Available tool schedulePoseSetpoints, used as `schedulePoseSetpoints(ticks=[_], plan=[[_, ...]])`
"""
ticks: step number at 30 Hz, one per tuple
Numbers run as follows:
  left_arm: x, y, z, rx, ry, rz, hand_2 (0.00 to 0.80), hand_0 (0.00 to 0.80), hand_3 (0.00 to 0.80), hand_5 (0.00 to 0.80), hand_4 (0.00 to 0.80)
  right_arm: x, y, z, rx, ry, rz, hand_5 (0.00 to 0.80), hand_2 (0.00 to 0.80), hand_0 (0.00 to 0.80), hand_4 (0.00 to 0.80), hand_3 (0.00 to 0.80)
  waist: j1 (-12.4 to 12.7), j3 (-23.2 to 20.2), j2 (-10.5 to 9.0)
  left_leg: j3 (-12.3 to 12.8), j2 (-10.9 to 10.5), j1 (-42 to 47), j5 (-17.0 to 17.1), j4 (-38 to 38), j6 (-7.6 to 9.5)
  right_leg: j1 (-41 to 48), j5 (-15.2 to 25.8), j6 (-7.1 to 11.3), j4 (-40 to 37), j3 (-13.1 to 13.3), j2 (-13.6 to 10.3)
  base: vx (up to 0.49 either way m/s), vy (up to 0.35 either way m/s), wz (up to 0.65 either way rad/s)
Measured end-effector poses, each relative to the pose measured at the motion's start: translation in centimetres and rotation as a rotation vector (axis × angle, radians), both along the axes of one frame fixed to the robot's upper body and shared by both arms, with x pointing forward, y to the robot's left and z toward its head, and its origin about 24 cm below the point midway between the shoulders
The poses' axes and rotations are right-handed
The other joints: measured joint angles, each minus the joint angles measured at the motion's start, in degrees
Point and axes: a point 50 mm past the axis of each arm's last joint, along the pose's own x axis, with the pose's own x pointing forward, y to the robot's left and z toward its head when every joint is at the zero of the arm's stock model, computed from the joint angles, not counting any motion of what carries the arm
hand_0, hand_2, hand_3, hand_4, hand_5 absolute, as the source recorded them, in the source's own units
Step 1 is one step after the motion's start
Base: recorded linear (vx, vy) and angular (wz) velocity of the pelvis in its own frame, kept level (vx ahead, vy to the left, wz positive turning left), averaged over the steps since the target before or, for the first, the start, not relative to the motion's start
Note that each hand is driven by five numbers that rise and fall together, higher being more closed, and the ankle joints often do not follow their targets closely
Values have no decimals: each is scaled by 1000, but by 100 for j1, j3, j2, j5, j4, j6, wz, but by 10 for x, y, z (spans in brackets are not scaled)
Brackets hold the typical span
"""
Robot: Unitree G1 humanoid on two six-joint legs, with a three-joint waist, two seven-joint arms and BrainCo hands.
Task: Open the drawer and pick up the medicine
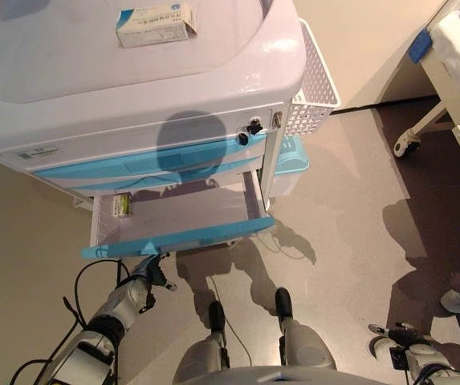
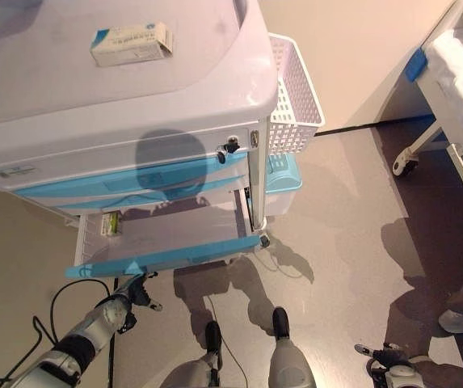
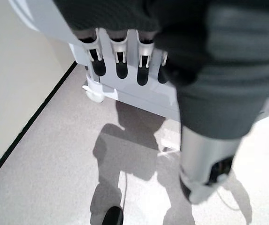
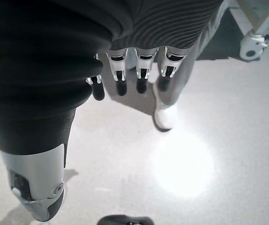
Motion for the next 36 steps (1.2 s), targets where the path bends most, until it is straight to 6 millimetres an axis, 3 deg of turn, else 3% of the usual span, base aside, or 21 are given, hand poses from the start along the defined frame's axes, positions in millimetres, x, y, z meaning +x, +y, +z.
schedulePoseSetpoints(ticks=[9, 18, 23, 36], plan=[[25, 9, 27, 68, -81, -42, 0, 0, 0, 0, 0, 7, 2, 1, 4, -16, 9, 0, 0, 0, 0, 0, -22, 153, -90, 87, -6, -77, 2, 0, 3, -114, 45, -5, 1, 86, 3, -3, -3, -5], [50, 6, 52, 79, -181, -58, 0, 0, 0, 0, 0, 12, 10, -2, 15, -14, 43, 0, 0, 0, 0, 0, -54, 218, -165, 91, -7, -78, 2, 0, 3, -117, 46, -3, 1, 89, 3, 0, 0, 0], [54, 14, 61, 108, -213, -50, 0, 0, 0, 0, 0, 16, 12, -1, 19, -28, 52, 0, 0, 0, 0, 0, -167, 226, -171, 96, -8, -97, 2, 0, 3, -143, 48, -2, 1, 95, 3, 0, 0, 0], [69, 21, 85, 135, -289, -40, 0, 0, 0, 0, 0, 17, 13, -2, 19, -27, 60, 0, 0, 0, 0, 0, -168, 320, -261, 104, -7, -160, 2, 1, 2, -213, 74, -10, 1, 104, 7, 0, 0, 0]])
